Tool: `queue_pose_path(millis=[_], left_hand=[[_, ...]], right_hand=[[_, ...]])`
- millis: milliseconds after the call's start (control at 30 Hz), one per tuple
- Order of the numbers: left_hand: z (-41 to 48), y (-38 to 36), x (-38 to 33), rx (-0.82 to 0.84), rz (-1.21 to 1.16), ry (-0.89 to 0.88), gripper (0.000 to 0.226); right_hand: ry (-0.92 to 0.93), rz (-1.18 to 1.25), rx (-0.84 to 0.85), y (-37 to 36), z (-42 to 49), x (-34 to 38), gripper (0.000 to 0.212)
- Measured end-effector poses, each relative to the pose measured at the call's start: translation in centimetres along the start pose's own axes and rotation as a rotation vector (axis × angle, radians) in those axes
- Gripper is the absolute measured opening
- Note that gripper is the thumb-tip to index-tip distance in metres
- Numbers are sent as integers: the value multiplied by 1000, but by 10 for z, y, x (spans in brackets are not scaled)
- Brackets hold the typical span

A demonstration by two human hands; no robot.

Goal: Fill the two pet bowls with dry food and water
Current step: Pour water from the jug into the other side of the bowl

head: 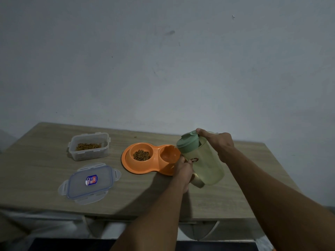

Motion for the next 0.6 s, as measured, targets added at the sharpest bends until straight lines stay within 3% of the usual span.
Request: queue_pose_path(millis=[233,367,600], left_hand=[[0,1,0,4,-16,18,33],[-1,2,-1,0,-15,25,34],[-5,2,-4,2,-11,34,36]], right_hand=[[9,-17,-5,-3,-2,2,121],[7,-37,-11,-5,1,2,110],[0,-53,-8,-5,2,3,111]])
Point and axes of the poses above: each hand's wrist, its own z-axis towards the middle knuckle, its own y-axis out of the back of the hand, x = y × z, the point moved 2 cm from there along z, towards the middle knuckle, and after that the axes turned 9 degrees about -z, right-handed, at the moved point
